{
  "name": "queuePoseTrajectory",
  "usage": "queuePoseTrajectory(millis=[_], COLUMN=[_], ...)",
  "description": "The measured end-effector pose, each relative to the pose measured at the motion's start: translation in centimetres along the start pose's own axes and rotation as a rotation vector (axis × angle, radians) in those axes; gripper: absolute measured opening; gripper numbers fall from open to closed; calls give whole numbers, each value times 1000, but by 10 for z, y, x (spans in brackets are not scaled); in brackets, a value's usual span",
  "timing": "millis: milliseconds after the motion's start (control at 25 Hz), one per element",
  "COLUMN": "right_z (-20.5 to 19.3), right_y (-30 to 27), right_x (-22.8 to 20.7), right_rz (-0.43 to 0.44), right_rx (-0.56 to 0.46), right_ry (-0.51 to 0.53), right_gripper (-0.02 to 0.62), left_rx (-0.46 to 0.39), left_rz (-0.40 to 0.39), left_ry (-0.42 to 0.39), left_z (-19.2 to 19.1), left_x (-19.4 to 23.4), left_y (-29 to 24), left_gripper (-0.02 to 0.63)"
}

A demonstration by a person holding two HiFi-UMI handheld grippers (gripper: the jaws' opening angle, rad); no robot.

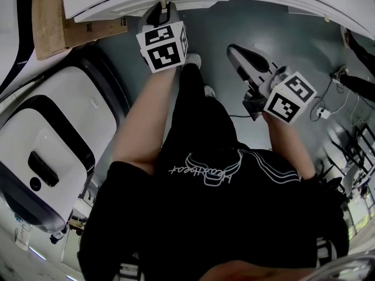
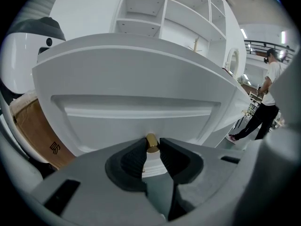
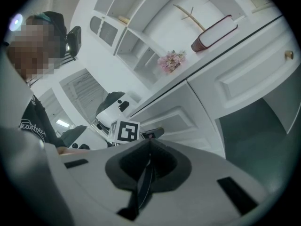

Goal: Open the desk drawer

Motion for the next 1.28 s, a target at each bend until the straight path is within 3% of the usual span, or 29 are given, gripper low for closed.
queuePoseTrajectory(millis=[1280], right_z=[-26], right_y=[17], right_x=[15], right_rz=[12], right_rx=[-12], right_ry=[-1], right_gripper=[6], left_rx=[1], left_rz=[-17], left_ry=[-11], left_z=[-6], left_x=[-2], left_y=[10], left_gripper=[84])
Point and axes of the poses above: the fingertips, and each gripper's own axes: y backward along the fingers, x to its left, z out of its top, the point moved 10 cm from there along y, backward along the fingers, and after that the axes turned 4 degrees about y, right-handed, at the moved point
